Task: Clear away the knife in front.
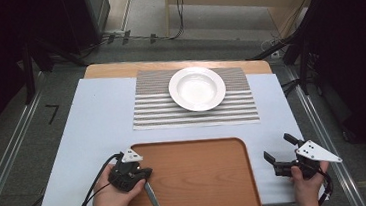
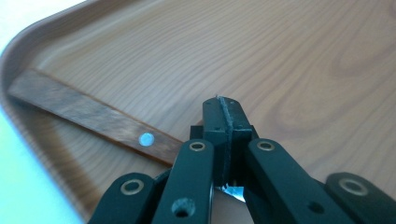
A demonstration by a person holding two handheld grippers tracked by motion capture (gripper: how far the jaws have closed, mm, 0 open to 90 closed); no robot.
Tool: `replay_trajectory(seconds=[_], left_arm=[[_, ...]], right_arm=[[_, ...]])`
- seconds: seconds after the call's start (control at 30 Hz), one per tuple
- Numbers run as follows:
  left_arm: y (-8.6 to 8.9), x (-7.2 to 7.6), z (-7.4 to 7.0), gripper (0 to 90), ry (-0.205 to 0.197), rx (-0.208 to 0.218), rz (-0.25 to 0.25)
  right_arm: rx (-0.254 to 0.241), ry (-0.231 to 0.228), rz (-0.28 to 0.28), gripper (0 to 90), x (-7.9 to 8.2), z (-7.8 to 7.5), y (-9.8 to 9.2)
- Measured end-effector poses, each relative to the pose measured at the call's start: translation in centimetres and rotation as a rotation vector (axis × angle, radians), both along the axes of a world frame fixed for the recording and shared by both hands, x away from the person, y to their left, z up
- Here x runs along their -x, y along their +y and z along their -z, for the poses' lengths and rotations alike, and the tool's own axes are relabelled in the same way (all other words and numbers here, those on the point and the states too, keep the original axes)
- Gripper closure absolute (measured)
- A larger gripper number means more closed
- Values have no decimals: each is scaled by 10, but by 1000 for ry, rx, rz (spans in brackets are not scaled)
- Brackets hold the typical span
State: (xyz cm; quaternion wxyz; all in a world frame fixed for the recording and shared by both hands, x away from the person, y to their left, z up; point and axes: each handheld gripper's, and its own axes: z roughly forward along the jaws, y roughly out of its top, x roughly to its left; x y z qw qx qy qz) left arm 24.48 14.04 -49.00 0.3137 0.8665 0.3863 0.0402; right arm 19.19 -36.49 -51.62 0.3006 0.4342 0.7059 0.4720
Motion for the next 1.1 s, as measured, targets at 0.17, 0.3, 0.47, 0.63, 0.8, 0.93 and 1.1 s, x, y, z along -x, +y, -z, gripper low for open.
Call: replay_trajectory(seconds=[0.17, 0.3, 0.47, 0.63, 0.8, 0.93, 1.1], left_arm=[[9, 1, 0, 894, -6, 0, -19], [16, 0, 1, 893, -3, 15, -16], [21, -1, 1, 892, -8, 24, -33], [26, -2, 1, 885, -28, 19, -51], [30, -2, 2, 822, -28, 36, -32], [27, 2, 2, 655, -75, 54, 1], [26, 4, 0, 445, -105, 134, 25]], right_arm=[[0, 0, 1, 3, 0, 0, 0], [0, 0, -1, 3, 0, 0, 0], [0, 0, -1, 3, 0, 0, 0], [1, 2, 0, 3, 0, 0, 0], [2, 2, 0, 3, 0, 0, 0], [0, 4, 4, 3, 0, 0, 0], [1, 2, 1, 3, 0, 0, 0]])
